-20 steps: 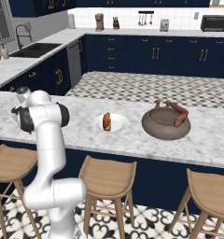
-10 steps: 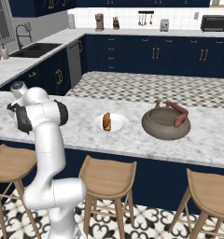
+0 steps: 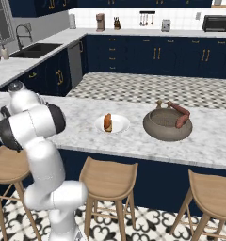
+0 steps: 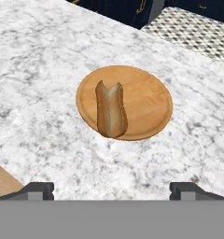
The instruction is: Place one bun and one sausage from the bowl on each plate.
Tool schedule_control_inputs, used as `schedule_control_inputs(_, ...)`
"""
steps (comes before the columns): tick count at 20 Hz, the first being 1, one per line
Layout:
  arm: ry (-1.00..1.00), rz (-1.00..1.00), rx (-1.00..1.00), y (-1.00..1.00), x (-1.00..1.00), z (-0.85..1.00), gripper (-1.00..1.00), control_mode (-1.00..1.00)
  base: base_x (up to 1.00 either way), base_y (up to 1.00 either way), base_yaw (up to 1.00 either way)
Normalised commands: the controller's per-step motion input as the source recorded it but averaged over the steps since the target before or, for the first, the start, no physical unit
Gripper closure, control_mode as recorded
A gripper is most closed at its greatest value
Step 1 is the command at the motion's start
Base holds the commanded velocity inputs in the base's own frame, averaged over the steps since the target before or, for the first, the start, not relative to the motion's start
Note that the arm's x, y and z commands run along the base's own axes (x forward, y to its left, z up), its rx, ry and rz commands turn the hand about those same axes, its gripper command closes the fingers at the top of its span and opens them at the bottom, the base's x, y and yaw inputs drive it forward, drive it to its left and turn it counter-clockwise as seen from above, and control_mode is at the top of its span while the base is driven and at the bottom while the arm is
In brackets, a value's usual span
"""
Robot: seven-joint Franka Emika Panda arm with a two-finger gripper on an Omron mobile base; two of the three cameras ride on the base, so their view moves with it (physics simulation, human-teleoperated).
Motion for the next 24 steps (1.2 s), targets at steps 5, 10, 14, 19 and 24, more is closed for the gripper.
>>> schedule_control_inputs(5, -0.01, -0.02, 0.16, -0.89, -0.32, 0.00, -1.00, -1.00, 0.00, 0.00, 0.00)
schedule_control_inputs(10, -0.03, -0.09, 0.03, -0.94, -0.32, 0.02, -1.00, -1.00, 0.00, 0.00, 0.00)
schedule_control_inputs(14, 0.00, -0.19, 0.00, -0.90, -0.27, 0.23, -1.00, -1.00, 0.00, 0.00, 0.00)
schedule_control_inputs(19, 0.26, -0.19, -0.13, -0.71, 0.00, 0.93, -1.00, -1.00, 0.00, 0.00, 0.00)
schedule_control_inputs(24, 0.24, -0.11, -0.24, -0.60, -0.03, 0.97, -1.00, -1.00, 0.00, 0.00, 0.00)
